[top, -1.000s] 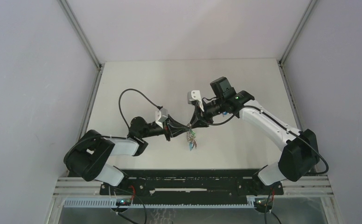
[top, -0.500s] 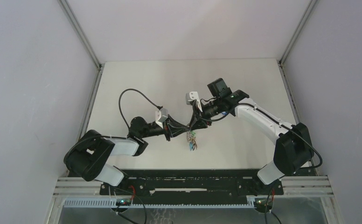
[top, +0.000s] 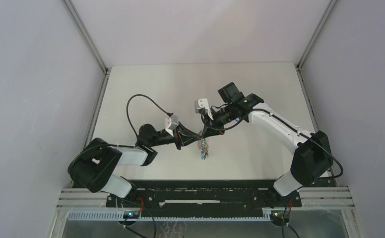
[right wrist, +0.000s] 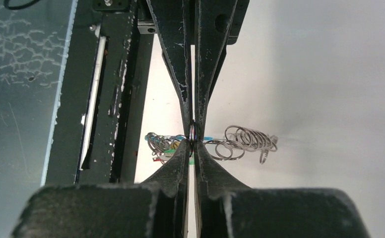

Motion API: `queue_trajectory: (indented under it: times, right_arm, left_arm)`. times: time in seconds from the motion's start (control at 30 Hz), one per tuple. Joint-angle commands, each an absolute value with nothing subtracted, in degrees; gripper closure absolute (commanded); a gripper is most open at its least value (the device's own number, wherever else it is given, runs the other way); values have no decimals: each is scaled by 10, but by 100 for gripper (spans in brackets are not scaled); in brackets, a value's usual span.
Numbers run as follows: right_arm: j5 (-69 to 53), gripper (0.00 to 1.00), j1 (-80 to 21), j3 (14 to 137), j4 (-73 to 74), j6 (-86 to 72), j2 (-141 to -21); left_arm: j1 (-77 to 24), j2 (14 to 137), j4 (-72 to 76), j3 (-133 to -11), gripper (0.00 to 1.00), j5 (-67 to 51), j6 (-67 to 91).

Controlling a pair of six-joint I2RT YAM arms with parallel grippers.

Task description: Put the keys on the keyring

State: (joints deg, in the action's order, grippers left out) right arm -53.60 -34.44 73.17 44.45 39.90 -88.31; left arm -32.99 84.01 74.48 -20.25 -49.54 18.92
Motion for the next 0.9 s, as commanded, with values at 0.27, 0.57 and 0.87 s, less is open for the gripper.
queue_trajectory:
  times: [0.27, 0.57, 0.87]
  right_arm:
    - [-396, 100, -408, 856, 580, 438, -920]
    - [-353, 100, -437, 909, 635, 453, -960]
    - [-346, 100, -441, 912, 637, 457, -963]
  left_arm:
    - [-337, 834, 725, -224, 90, -505, 157]
    - [-338, 826, 700, -230, 86, -514, 144]
    - [-339, 827, 736, -221, 81, -510, 165]
